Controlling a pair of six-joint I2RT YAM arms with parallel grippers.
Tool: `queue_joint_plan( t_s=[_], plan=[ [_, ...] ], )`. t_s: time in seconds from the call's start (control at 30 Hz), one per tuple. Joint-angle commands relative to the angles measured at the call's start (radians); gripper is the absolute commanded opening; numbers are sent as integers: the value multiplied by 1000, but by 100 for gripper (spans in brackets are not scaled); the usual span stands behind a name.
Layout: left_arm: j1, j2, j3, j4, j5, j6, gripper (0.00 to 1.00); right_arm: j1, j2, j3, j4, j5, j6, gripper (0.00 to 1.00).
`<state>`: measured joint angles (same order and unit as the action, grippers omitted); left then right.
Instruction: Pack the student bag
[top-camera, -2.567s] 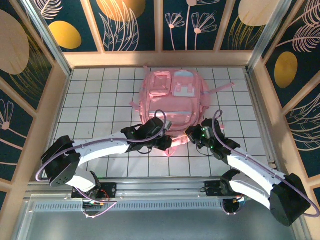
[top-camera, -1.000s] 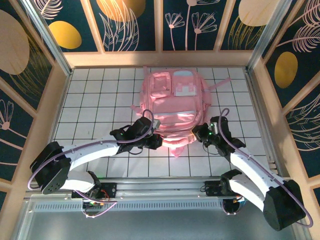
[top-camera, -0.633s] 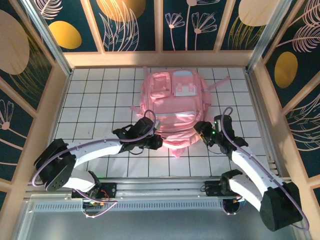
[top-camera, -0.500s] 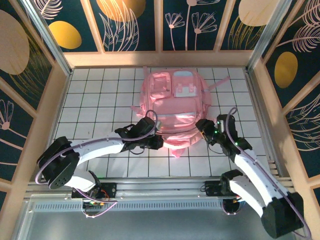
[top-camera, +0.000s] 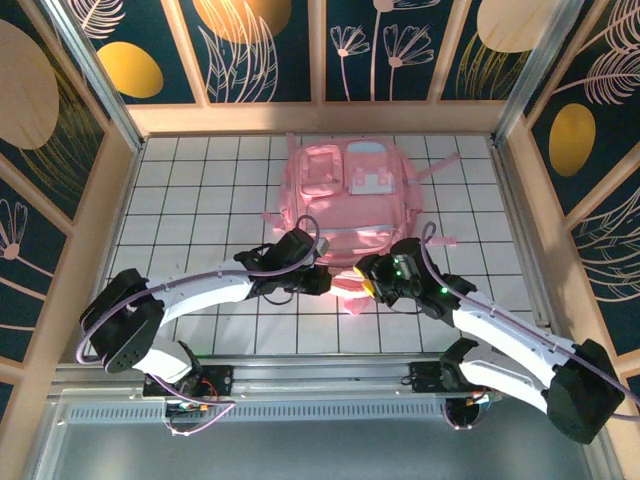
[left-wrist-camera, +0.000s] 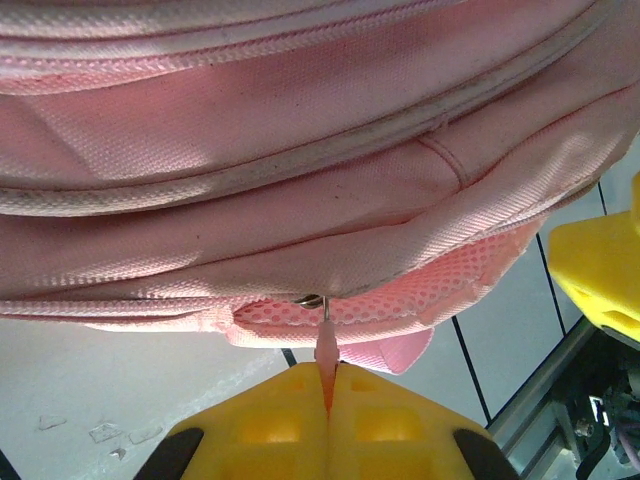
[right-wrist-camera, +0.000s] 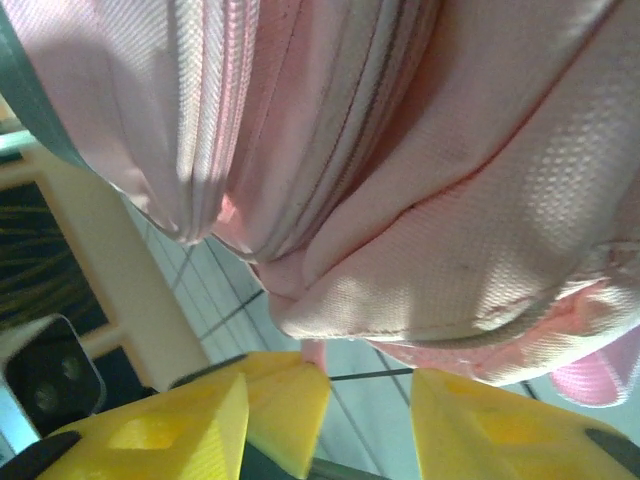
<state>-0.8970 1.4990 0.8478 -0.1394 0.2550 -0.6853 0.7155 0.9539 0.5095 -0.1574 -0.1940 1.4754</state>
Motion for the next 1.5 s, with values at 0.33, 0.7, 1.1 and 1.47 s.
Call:
queue_joint_plan(
  t_s=[0.33,0.7,1.1,1.47],
  plan=[
    [-60,38,100,3,24,-21,0,6,188,37,166,77,15,48],
    [-66,70,112,6,10,-13,0,-95,76,25,41,197,-113,0],
    [-71,153,206,-11,4,10,0,-280,22,42,-84,144,-296,0],
    [-71,160,193,-28,-37,23,0,-317,-1,25,-89,127,-318,0]
  ],
)
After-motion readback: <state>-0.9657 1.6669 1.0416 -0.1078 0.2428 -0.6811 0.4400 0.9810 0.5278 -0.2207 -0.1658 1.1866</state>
